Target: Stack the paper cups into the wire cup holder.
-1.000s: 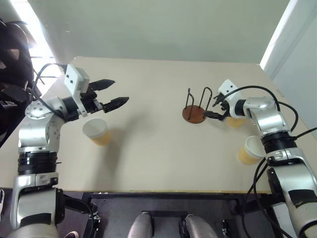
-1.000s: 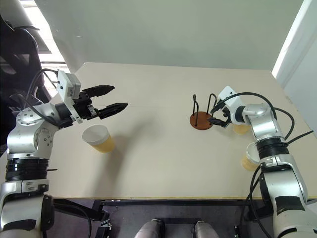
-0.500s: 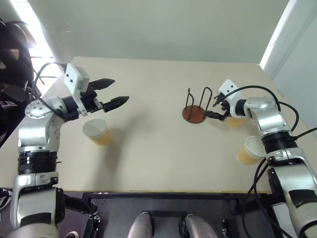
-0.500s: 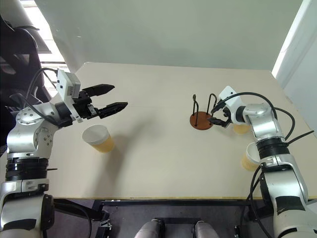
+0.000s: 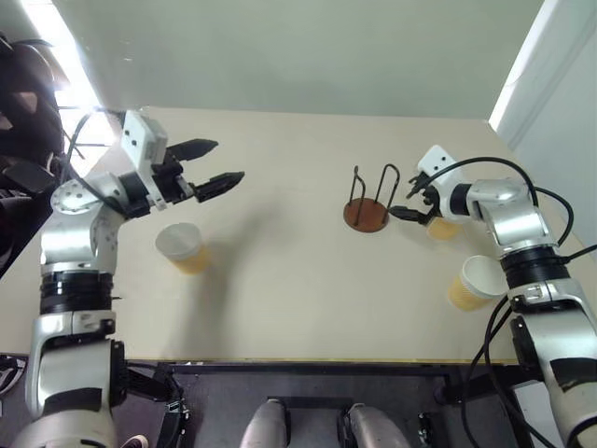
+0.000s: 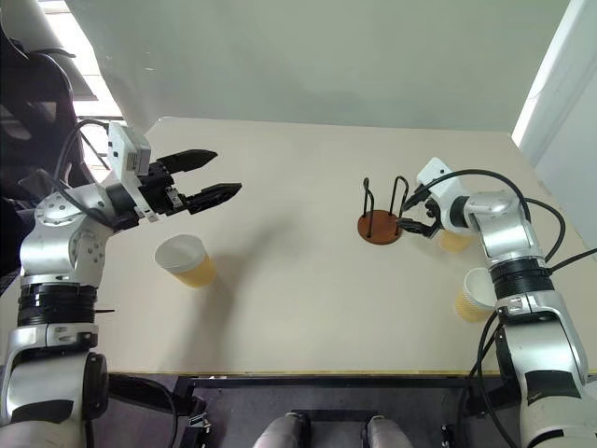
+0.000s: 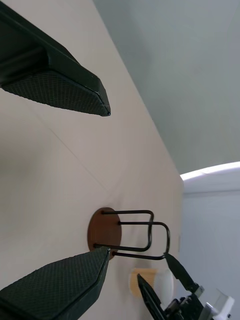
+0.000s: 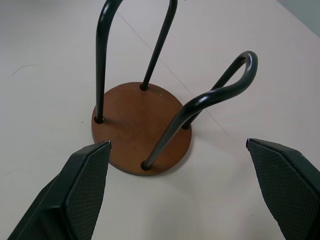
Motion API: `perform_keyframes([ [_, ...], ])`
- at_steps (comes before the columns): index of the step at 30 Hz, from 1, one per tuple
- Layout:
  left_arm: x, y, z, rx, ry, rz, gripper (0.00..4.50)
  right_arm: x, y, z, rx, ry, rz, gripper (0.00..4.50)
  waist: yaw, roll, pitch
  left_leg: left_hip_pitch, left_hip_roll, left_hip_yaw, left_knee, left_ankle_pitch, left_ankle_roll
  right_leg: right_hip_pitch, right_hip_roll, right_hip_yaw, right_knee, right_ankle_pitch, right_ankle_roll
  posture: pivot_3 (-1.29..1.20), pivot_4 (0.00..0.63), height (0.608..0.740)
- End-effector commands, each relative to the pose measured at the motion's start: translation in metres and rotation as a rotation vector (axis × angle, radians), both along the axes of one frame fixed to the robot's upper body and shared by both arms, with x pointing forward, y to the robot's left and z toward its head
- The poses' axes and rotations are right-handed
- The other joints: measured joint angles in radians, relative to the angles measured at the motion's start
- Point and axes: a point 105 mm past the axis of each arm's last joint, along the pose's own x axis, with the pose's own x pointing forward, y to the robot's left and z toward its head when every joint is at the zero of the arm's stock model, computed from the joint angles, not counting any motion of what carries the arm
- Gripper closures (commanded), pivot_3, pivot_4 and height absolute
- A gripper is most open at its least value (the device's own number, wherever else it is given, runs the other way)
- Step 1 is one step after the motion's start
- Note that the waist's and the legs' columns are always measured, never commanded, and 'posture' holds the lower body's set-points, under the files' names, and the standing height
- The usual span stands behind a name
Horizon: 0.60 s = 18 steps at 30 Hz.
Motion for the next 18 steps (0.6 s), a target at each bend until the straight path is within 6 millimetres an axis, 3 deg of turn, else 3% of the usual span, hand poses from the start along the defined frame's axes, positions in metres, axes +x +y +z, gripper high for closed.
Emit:
perform_keyframes([
  [1, 0.001, -0.004, 0.011, 0.009, -0.046, -0.019, 0.00, -0.001, -0.003, 0.013, 0.013, -0.049, -0.011, 0.03, 0.000, 0.000, 0.000, 0.000, 0.000, 0.000, 0.000, 0.000, 0.000, 0.000, 0.000, 0.000, 0.000, 0.001, 0.001, 0.00, 0.150, 0.740],
  [18, 0.000, -0.003, 0.016, 0.016, -0.051, -0.024, 0.00, 0.013, 0.027, 0.010, 0.077, -0.054, -0.004, 0.03, 0.001, 0.000, 0.000, 0.000, 0.000, 0.000, 0.000, 0.000, 0.000, 0.000, 0.000, 0.000, 0.000, 0.001, 0.002, 0.00, 0.150, 0.740],
])
